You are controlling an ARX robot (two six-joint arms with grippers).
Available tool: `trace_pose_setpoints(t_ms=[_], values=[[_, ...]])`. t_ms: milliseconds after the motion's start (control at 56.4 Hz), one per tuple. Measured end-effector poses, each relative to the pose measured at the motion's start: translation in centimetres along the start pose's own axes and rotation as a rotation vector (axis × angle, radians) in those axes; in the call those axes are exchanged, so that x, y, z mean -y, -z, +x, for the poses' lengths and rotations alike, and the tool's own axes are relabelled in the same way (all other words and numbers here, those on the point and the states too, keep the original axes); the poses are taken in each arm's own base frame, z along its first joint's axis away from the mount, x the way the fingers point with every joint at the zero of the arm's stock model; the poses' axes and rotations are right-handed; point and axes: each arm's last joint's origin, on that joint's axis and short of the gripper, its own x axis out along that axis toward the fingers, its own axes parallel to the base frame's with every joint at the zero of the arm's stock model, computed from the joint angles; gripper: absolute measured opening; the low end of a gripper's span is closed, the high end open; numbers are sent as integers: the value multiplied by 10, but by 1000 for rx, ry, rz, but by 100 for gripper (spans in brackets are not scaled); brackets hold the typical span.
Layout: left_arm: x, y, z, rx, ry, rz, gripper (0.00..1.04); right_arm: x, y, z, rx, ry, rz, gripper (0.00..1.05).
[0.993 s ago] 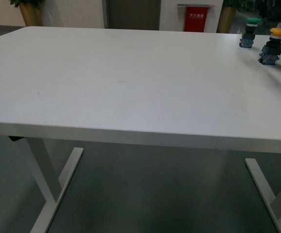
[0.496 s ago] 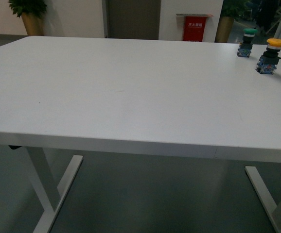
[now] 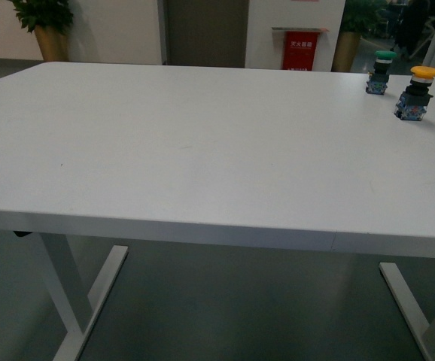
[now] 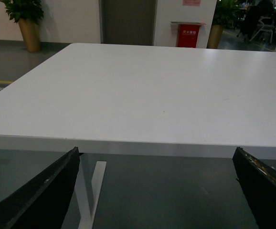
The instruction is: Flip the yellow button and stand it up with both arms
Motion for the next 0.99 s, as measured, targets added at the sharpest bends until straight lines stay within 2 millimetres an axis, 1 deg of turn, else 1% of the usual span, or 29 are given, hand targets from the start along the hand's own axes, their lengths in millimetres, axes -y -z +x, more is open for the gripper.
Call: trace_pose_setpoints(t_ms=[18,35,106,177,479,532,603,993], values=[[0,0,0,0,0,0,99,-1,2,-1,-1,-2,0,34],[0,0,0,0,0,0,99,-3,8,-4,-7,3,-1,29],[0,0,0,0,0,0,99,-8,21,-10,-19,7,-3,13],[0,0,0,0,0,0,99,-12,27,-15,-16,6,-8,3],[0,0,0,0,0,0,99,-22,46,-30,-6,4,-10,3],[0,0,0,0,0,0,99,-28,50,-33,-7,25,-10,3],[0,0,0,0,0,0,99,-32,55,-37,-7,-6,-11,3],[0,0,0,0,0,0,99,-32,67,-50,-5,-2,-11,3]])
